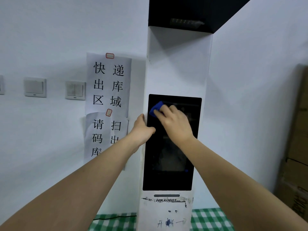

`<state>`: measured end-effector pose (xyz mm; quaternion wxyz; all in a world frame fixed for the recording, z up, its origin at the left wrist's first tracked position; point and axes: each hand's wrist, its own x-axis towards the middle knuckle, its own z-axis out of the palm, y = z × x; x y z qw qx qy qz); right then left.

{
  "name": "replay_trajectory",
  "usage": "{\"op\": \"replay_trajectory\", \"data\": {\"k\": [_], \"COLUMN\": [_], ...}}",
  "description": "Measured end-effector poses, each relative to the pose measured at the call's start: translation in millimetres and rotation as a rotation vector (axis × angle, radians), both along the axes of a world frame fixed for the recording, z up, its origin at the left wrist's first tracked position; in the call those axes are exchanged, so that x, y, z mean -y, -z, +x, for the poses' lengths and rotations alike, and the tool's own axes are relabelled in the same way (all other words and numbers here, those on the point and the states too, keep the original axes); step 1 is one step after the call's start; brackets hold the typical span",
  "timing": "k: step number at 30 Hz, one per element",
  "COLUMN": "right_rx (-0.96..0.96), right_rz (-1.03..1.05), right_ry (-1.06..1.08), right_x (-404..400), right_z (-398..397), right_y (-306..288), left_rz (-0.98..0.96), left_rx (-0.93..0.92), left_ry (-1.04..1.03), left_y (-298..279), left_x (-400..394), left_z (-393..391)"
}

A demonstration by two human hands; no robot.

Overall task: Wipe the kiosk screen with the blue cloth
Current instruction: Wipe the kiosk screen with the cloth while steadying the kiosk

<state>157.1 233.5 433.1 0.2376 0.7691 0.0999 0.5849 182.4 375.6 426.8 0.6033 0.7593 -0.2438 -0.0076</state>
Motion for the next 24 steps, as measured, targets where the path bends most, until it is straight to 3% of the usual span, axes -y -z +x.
{"op": "replay_trajectory", "data": {"k": [2,6,8,12,14,17,19,21,24], "right_rx": [-0.025,0.125,0.157,0.011,0.014,0.141,0.167,0.128,-0.010], "right_rz": [-0.118,0.292,0.383,0.033,0.001,0.373,0.481,0.385,0.077], "right_ry": [0.045,0.066,0.059,0.010,0.038,0.048,0.018,0.001,0.027], "right_x": [10,20,11,10,21,28,22,18,26], "right_z": [-8,-5,0,-6,-12,-10,-4,-1,-11], "right_y": [-7,-18,-13,-1,-12,-21,-15,-5,-2], "left_rz": [-0.001,0.018,0.025,0.020,0.021,0.023,0.013,0.003,0.004], "left_rx": [-0.001,0.005,0.009,0.014,0.005,-0.003,-0.002,-0.001,0.003], "left_ry": [-0.010,-0.014,-0.011,-0.020,-0.016,-0.011,-0.010,-0.015,-0.016], "left_y": [-1,-3,-3,-3,-2,-2,-2,-1,0], "left_x": [2,3,2,1,1,1,1,1,1], "left_z": [-3,-6,-8,-8,-9,-11,-14,-14,-13]}}
